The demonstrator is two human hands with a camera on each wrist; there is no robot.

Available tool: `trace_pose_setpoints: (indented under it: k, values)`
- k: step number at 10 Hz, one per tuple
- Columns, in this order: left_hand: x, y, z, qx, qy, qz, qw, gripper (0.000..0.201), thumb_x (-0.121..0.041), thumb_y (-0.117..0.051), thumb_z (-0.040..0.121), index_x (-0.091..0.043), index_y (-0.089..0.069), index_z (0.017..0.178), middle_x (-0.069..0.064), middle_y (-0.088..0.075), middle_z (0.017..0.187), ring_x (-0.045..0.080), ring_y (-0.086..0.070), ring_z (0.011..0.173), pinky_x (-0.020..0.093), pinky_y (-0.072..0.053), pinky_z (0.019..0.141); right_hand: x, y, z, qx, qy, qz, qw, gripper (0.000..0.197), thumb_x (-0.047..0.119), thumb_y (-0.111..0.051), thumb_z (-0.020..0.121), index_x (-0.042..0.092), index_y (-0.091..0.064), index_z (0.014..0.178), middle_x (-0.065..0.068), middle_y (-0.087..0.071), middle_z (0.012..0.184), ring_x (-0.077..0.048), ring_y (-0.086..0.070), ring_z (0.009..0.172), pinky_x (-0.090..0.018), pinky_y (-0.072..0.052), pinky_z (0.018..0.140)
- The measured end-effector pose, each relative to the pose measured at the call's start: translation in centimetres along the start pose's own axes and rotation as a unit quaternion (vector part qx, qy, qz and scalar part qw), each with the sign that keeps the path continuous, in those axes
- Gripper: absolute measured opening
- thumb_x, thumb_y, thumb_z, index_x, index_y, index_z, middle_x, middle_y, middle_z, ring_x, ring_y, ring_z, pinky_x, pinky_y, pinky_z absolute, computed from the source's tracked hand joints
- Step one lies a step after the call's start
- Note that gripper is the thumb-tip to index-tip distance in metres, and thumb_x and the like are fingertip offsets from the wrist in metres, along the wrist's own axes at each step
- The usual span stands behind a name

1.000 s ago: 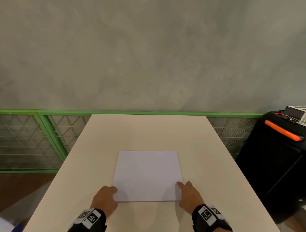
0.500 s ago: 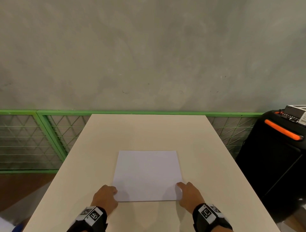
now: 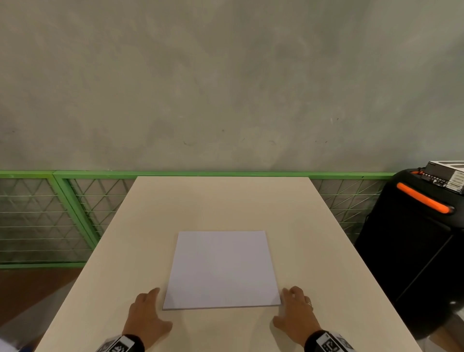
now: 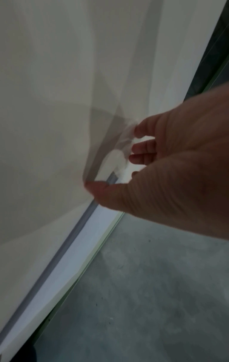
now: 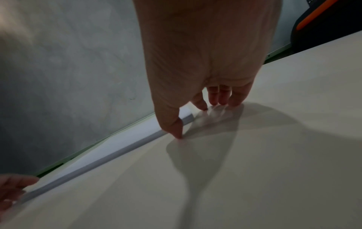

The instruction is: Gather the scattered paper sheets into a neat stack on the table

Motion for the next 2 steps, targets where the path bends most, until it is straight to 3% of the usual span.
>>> trace_pose_setpoints:
  k: [1,2]
  values:
    - [1.7,-0.5,-1.1,0.004,0.005,0.040,0.999,0.128,-0.068,-0.058,0.037,-0.016,-0.021,0.148,0.005,-0.019,0.156,0.026,-0.023,0.143,0.034,-0.022,0.116,-1.0,-1.5,-0.4,-0.002,0.003,-0.017,1.000,0.083,0.045,-0.045,0.074,0.016,-0.018,0.146,-0.005,-0.005,0.158,-0.027,-0.015,0.143,-0.034,-0.022,0.114]
    - [4.8,-1.9,-1.3,-0.035,-0.026,0.061,0.997,0.097,-0.077,-0.044,0.047,-0.020,-0.055,0.125,-0.014,-0.044,0.144,0.030,-0.061,0.117,0.048,-0.050,0.093,-2.4,-2.4,-1.0,-0.040,-0.005,-0.074,0.996,0.102,0.063,-0.037,0.052,0.017,-0.038,0.142,-0.002,-0.018,0.158,-0.017,-0.044,0.133,-0.040,-0.048,0.098]
Point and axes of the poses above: each hand's wrist, its own z-axis towards the middle knuckle, its own y-axis out of the back of the hand, x = y × z, the point moved 6 cm from there along z, towards the middle knuckle
